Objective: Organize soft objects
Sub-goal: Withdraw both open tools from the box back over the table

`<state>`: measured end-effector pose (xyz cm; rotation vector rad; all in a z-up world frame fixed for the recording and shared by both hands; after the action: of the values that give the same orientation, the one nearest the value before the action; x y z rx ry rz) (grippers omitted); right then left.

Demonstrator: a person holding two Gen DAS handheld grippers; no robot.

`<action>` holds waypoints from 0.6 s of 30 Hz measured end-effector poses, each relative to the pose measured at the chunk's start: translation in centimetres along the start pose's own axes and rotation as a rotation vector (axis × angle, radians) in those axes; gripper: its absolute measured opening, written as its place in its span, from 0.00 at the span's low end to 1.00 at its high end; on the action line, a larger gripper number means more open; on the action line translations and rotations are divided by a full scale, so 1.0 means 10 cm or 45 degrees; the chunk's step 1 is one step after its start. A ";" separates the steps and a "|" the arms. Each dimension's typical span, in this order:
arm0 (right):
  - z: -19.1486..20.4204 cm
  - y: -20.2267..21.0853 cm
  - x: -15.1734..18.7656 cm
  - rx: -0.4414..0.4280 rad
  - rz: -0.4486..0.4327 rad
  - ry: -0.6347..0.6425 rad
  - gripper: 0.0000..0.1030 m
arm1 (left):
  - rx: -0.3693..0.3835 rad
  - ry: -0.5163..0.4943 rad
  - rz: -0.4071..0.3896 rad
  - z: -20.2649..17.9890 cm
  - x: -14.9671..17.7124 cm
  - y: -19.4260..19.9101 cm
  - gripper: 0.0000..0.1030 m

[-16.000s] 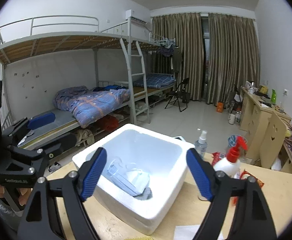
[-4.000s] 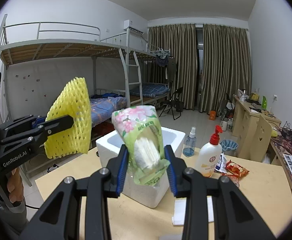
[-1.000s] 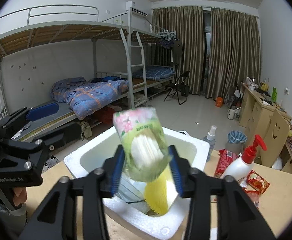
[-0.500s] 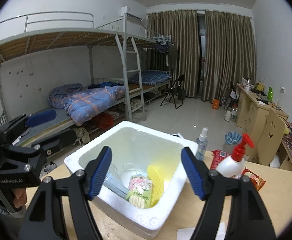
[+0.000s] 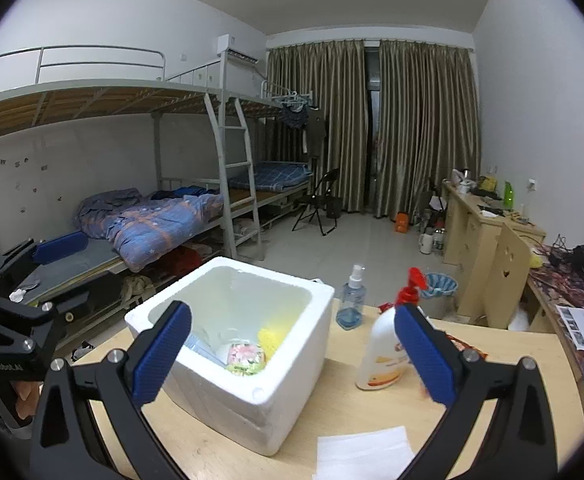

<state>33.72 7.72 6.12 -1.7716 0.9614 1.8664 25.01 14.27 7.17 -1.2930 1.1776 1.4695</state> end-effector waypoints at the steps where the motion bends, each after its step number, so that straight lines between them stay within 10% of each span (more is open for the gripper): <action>1: -0.01 0.04 -0.01 0.005 -0.005 0.000 1.00 | 0.001 0.000 -0.009 -0.02 -0.02 0.04 1.00; 18: -0.20 0.72 -0.12 0.097 -0.098 -0.007 1.00 | 0.087 -0.008 -0.091 -0.53 -0.24 0.68 1.00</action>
<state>30.31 1.54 8.82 -1.7333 0.9360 1.7637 19.87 7.69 10.19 -1.2699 1.1555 1.3693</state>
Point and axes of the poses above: each gripper's, at about its wrist camera, not at the fingertips, and y roughly against the way its jaws point, z to its left, x to its underside, the point moved 10 cm from there along -y, roughly the way its jaws point, and after that the axes turned 8 degrees about -z, right-handed, at the moved point
